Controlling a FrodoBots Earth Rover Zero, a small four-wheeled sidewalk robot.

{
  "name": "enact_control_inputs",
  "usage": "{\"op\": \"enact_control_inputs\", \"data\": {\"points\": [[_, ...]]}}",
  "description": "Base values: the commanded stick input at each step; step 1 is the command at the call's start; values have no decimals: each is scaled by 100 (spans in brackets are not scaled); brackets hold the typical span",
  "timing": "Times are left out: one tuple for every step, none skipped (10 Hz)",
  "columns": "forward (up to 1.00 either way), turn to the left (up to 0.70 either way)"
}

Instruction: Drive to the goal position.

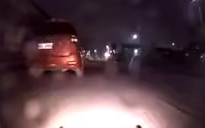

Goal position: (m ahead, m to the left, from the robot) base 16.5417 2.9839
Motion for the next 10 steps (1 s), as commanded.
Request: {"op": "enact_control_inputs", "data": {"points": [[70,0],[70,0],[70,0],[70,0],[70,2],[70,2],[70,2],[70,2],[70,1],[70,0]]}}
